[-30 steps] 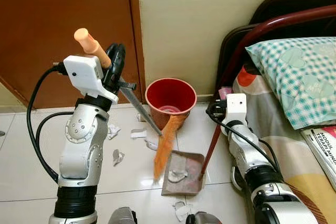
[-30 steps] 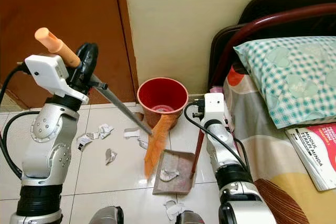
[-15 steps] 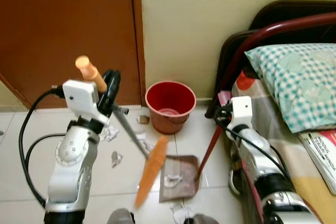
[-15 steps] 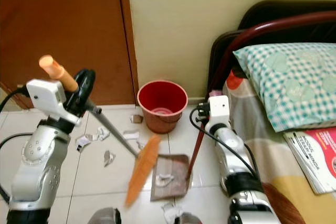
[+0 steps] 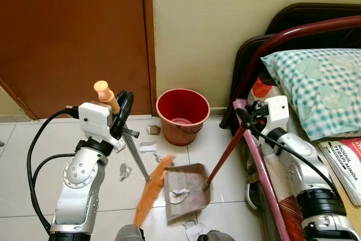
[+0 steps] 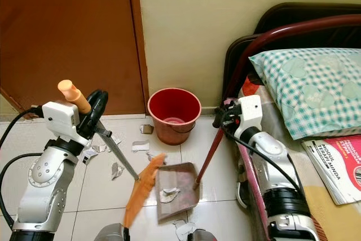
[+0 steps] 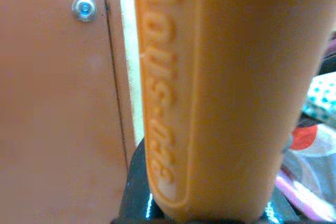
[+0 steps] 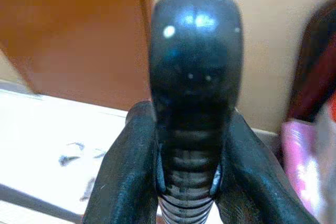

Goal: Sweep floor

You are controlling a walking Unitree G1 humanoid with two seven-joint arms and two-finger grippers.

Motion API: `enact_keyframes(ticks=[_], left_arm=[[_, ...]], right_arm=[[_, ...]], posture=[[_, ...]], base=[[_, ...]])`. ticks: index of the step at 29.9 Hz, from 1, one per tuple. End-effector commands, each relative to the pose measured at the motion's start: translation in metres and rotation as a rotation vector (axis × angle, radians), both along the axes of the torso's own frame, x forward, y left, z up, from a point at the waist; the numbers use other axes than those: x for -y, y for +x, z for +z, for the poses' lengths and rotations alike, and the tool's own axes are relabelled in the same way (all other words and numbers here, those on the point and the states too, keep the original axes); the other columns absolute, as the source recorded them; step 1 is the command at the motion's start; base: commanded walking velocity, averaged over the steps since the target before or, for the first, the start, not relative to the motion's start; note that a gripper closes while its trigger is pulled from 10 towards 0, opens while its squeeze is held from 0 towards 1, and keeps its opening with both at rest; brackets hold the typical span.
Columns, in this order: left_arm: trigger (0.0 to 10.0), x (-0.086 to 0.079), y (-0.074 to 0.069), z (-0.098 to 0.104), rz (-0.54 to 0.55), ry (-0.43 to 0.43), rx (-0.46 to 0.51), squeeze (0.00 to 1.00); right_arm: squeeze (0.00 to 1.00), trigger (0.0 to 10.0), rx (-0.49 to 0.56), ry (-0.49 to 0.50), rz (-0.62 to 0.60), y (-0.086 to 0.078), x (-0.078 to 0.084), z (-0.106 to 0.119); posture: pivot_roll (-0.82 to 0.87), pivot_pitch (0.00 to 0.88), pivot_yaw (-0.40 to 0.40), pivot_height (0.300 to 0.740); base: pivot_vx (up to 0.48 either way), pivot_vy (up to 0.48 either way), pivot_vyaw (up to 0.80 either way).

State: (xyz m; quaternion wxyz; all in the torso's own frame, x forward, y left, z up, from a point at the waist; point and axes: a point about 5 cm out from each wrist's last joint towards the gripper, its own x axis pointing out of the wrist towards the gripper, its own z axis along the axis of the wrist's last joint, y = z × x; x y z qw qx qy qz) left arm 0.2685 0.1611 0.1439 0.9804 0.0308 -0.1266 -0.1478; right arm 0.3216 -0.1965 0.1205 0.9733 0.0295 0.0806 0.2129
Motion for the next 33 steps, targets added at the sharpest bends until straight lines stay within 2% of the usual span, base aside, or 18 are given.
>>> enact_keyframes(ticks=[1, 4, 6, 7, 16, 19, 22, 24, 27, 28, 31, 33], left_arm=[[10.0, -0.004, -0.001, 0.002, 0.060, 0.026, 0.037, 0.00], [10.0, -0.011, -0.001, -0.007, 0.145, 0.057, 0.017, 0.00], [10.0, -0.020, -0.002, -0.014, 0.238, 0.112, -0.003, 0.00], [10.0, -0.023, -0.004, -0.018, 0.254, 0.105, -0.016, 0.00], [10.0, -0.027, -0.011, -0.032, 0.296, 0.073, -0.057, 0.00], [10.0, -0.019, -0.010, -0.040, 0.292, 0.062, -0.074, 0.00], [10.0, -0.014, -0.008, -0.040, 0.282, 0.050, -0.073, 0.00], [10.0, -0.013, -0.008, -0.040, 0.281, 0.048, -0.073, 0.00], [10.0, -0.012, -0.006, -0.040, 0.278, 0.044, -0.073, 0.00], [10.0, -0.011, -0.005, -0.040, 0.273, 0.041, -0.071, 0.00], [10.0, -0.011, -0.004, -0.040, 0.273, 0.040, -0.069, 0.00], [10.0, -0.011, -0.004, -0.040, 0.274, 0.039, -0.070, 0.00]], right_arm=[[0.00, 10.0, 0.037, 0.097, 0.089, 0.000, -0.009, 0.020], [0.00, 10.0, 0.070, 0.117, 0.130, 0.003, -0.016, 0.034], [0.00, 10.0, 0.092, 0.122, 0.149, 0.005, -0.021, 0.041], [0.00, 10.0, 0.105, 0.124, 0.159, 0.007, -0.024, 0.046], [0.00, 10.0, 0.179, 0.151, 0.167, 0.014, -0.036, 0.072], [0.00, 10.0, 0.279, 0.201, 0.070, 0.028, -0.041, 0.096], [0.00, 10.0, 0.346, 0.230, -0.021, 0.037, -0.037, 0.114], [0.00, 10.0, 0.354, 0.230, -0.033, 0.038, -0.036, 0.116], [0.00, 10.0, 0.373, 0.289, -0.121, 0.046, -0.028, 0.129], [0.00, 10.0, 0.391, 0.321, -0.186, 0.051, -0.020, 0.136], [0.00, 10.0, 0.420, 0.347, -0.270, 0.056, -0.010, 0.146], [0.00, 10.0, 0.425, 0.357, -0.283, 0.058, -0.009, 0.147]], posture=[[-0.01, 0.010, -0.037, 0.740], [-0.01, 0.009, -0.039, 0.740], [-0.01, 0.009, -0.039, 0.740], [-0.01, 0.009, -0.039, 0.740], [0.00, 0.011, -0.045, 0.740], [0.00, 0.011, -0.044, 0.740], [0.00, 0.011, -0.044, 0.740], [0.00, 0.011, -0.044, 0.740], [0.00, 0.010, -0.044, 0.740], [0.00, 0.010, -0.044, 0.740], [0.00, 0.010, -0.044, 0.740], [0.00, 0.010, -0.044, 0.740]], base=[[0.000, 0.000, 0.00], [0.000, 0.000, 0.00], [0.000, 0.000, 0.00], [0.000, 0.000, 0.00], [0.000, 0.000, 0.00], [0.000, 0.000, 0.00], [0.000, 0.000, 0.00], [0.000, 0.000, 0.00], [0.000, 0.000, 0.00], [0.000, 0.000, 0.00], [0.000, 0.000, 0.00], [0.000, 0.000, 0.00]])
